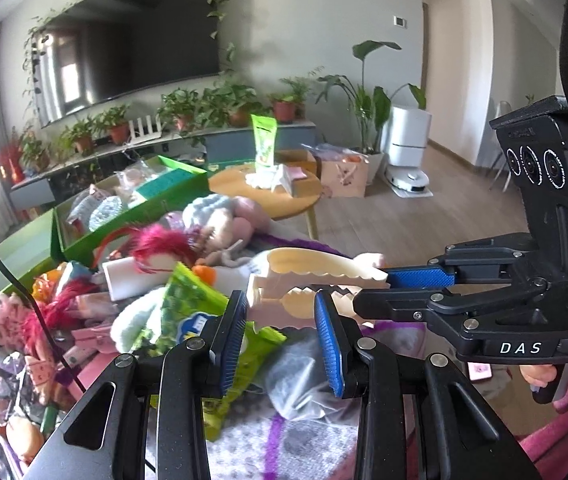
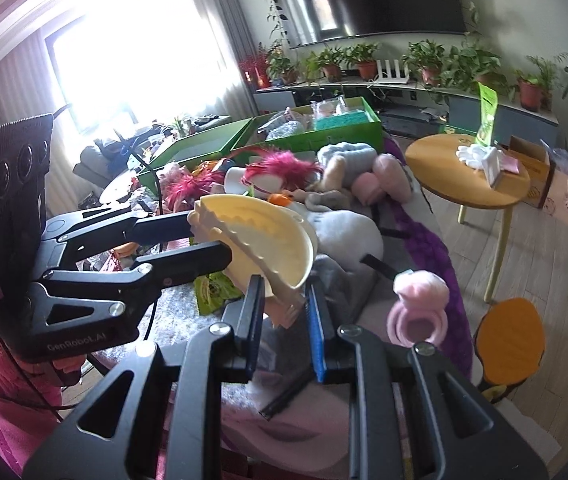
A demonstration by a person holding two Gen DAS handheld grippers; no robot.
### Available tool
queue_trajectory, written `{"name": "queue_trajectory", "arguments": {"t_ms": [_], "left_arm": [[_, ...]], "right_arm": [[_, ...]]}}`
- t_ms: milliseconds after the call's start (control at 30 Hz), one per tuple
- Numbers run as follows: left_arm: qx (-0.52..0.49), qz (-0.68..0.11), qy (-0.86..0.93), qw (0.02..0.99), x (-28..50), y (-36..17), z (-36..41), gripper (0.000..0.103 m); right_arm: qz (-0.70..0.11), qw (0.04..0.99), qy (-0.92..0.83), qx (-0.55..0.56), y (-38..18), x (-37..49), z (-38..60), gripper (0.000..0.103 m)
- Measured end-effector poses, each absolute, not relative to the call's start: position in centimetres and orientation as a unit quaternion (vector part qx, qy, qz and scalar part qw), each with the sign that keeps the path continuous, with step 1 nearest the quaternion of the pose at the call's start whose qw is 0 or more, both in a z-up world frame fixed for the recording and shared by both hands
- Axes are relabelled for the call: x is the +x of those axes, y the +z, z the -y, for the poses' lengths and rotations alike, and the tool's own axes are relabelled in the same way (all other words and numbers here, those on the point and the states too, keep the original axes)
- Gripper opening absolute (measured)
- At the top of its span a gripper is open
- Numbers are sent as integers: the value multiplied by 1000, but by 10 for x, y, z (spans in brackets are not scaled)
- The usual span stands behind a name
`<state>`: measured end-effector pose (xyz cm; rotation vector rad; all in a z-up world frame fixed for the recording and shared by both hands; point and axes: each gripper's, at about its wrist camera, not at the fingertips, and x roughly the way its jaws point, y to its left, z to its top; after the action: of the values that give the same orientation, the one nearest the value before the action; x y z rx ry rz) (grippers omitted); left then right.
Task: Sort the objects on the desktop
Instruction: 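Carry the dumpling toy with the right gripper toward the green box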
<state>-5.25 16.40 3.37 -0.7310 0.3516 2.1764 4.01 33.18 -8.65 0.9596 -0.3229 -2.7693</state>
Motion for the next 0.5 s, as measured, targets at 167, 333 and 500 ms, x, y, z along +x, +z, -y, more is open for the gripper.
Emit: {"name": "queue_trajectory", "arguments": {"t_ms": [167,333,500], "left_arm": [[-283,-130,868,387,-59,39,-153,35],[-284,-117,875,373,-68,43,-143,35],[-286,-103,885,354,-78,47,-133,35]], "right_arm": [[102,108,-935,323,-80,28,-325,21],[92,117,-934,324,-76,16,-317,21],[79,128,-935,322,-70,5,-307,21]]}}
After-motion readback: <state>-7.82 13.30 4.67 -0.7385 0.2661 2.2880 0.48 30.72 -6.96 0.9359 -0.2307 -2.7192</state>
